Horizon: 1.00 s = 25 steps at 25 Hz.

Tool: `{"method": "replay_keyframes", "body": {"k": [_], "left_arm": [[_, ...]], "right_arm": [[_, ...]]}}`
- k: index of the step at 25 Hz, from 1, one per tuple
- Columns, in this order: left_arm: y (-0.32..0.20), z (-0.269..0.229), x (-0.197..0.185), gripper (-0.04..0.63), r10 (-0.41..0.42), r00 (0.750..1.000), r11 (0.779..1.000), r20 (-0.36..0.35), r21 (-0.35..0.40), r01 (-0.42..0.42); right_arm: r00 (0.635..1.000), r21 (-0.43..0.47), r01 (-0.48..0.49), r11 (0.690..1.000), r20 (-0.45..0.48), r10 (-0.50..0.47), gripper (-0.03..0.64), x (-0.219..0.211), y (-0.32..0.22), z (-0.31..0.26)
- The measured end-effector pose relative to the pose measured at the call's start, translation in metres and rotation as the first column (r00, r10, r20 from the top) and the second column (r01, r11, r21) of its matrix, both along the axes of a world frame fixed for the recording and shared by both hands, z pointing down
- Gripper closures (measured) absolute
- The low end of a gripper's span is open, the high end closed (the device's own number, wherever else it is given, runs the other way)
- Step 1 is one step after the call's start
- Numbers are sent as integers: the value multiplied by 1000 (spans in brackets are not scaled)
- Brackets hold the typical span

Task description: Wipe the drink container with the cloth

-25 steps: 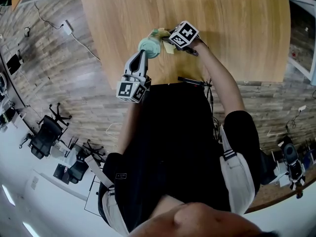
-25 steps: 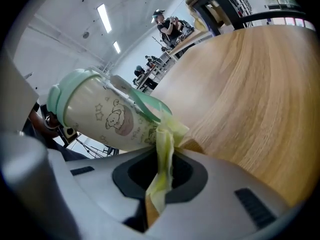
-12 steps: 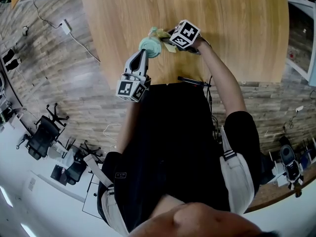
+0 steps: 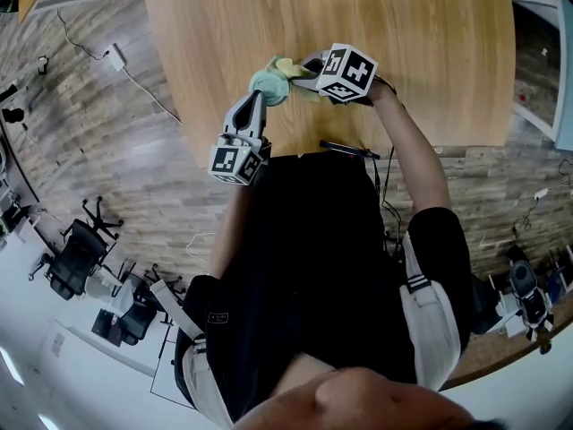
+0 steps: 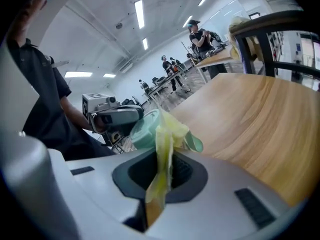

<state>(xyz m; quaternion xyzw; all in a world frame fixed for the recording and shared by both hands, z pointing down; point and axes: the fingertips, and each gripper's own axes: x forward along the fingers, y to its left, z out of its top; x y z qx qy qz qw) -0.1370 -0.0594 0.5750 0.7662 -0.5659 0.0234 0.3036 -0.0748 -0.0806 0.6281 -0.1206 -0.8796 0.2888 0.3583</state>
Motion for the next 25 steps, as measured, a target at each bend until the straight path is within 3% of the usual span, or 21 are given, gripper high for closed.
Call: {"method": "replay_keyframes", "body": {"k": [7,25], "left_arm": [[1,-1,2,572,-11,1000,1000,-5,-1,11],[2,1,5,572,-40,999,999,8,0,40]], "right_arm": [[990,70,142,987,-19,-141,572,-1,1,-1],[924,61,374,925,-105,-367,572,-6,-1,41]]}}
